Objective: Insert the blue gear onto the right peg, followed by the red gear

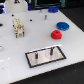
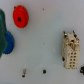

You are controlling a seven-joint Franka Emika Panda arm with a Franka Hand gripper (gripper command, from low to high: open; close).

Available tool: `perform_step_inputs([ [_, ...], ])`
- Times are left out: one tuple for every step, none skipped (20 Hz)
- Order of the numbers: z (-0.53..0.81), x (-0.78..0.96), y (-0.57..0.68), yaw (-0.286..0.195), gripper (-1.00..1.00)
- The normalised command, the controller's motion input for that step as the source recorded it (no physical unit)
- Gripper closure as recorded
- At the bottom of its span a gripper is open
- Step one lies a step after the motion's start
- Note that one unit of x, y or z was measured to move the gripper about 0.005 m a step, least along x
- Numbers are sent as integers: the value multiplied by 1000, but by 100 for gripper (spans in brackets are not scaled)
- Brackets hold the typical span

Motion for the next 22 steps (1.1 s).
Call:
perform_step_inputs([
  [-36, -564, 711, 0, -100],
  [-7, -530, 700, 0, -100],
  [-61, -524, 715, 0, -100],
  [2, -510, 738, 0, -100],
  [-10, -523, 719, 0, -100],
  [-12, -501, 727, 0, -100],
  [-15, -508, 714, 0, -100],
  [-15, -509, 722, 0, -100],
  [-11, -517, 732, 0, -100],
  [-4, -511, 750, 0, -100],
  [-12, -475, 738, 0, -100],
  [-108, -538, 923, 0, -100],
  [-104, -487, 748, 0, -100],
  [-164, -415, 765, 0, -100],
  [-158, -417, 786, 0, -100],
  [-204, -359, 765, 0, -100],
  [-248, -424, 743, 0, -100],
  [-281, -345, 727, 0, -100],
  [-324, -339, 716, 0, -100],
  [-344, -326, 641, 0, -100],
  [-370, -377, 608, 0, -100],
  [-425, -324, 575, 0, -100],
])
